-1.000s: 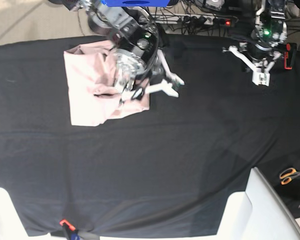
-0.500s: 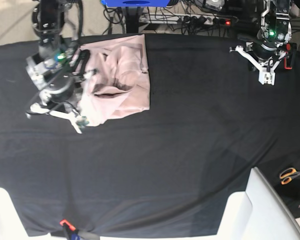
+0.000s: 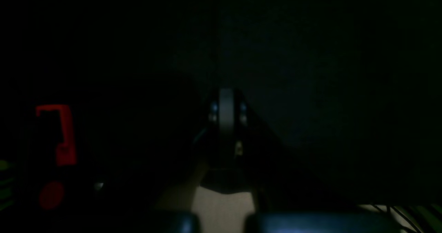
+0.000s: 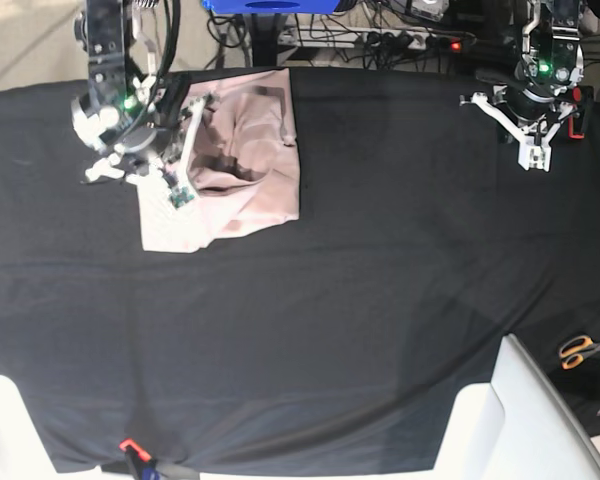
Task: Fold the T-shirt properly
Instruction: 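Press the folded end flat with the right gripper, then release the shirt and raise the right gripper away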
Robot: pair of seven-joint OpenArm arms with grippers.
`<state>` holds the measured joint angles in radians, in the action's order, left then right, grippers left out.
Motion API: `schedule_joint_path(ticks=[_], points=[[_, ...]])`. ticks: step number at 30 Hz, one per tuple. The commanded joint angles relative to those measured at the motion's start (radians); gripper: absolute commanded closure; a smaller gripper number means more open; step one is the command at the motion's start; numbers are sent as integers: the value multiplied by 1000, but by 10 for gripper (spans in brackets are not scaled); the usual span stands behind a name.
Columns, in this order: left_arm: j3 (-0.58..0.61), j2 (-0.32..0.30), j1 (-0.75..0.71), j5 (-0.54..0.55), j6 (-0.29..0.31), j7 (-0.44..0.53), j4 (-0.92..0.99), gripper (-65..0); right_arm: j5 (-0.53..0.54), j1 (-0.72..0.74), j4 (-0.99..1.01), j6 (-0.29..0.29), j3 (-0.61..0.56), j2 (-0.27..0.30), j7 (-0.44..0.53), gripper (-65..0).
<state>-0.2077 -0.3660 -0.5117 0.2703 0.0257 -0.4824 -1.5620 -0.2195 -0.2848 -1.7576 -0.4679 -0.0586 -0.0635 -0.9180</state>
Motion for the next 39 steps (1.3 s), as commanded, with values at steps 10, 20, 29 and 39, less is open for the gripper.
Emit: schedule_joint_path(ticks=[10, 20, 29, 39], points=[[-6, -12, -3, -1, -8, 17, -15, 0, 2, 126, 66, 2, -80, -2, 14, -2], [-6, -11, -1, -1, -8, 17, -13, 0, 2, 201, 69, 4, -323, -3, 4, -2], [-6, -12, 0, -1, -8, 17, -13, 0, 5, 65, -71, -2, -217, 32, -132, -2], [6, -6, 28, -1, -8, 11, -24, 0, 187, -23, -61, 4, -194, 23, -112, -2]])
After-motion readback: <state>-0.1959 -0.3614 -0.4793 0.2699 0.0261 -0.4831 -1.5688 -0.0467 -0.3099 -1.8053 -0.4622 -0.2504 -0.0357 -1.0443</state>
